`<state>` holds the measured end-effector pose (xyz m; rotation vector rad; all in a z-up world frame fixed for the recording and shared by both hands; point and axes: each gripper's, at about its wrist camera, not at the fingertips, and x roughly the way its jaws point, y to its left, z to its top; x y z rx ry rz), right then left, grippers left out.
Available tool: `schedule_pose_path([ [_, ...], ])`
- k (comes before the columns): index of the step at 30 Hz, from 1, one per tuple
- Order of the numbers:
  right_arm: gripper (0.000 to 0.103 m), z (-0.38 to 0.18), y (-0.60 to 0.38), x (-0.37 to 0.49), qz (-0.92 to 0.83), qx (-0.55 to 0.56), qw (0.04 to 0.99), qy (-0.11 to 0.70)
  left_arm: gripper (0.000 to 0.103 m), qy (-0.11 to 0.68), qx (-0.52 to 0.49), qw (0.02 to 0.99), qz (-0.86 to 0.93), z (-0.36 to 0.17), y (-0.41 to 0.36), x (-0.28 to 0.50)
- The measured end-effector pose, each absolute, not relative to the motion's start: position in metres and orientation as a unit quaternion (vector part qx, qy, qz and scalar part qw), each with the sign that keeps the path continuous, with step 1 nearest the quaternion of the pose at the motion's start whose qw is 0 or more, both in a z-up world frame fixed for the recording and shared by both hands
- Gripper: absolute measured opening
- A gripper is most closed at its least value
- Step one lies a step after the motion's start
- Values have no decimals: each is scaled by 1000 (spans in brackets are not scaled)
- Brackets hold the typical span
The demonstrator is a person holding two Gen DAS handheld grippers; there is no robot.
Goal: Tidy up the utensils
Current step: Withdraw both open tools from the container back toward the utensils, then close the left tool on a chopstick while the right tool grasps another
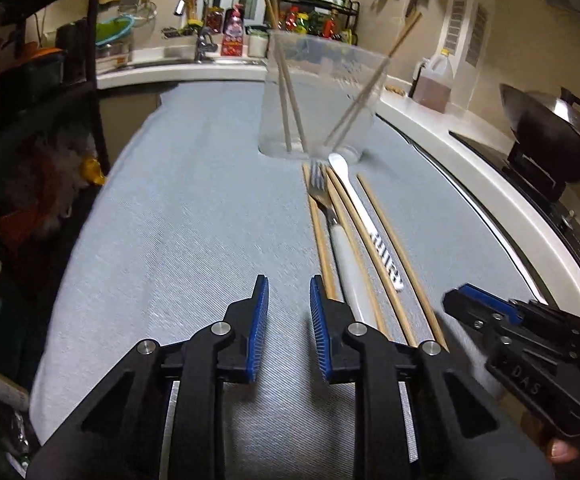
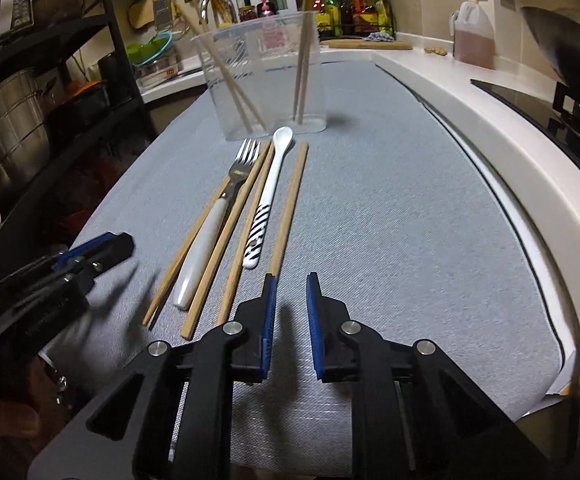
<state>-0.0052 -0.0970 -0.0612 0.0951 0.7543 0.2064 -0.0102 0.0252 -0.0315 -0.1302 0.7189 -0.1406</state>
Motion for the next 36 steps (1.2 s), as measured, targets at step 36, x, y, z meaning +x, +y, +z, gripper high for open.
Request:
schedule_pose_path([
  [36, 7, -73, -131, -15, 37, 24, 931, 363, 6, 350, 9, 936, -29, -45, 11, -18],
])
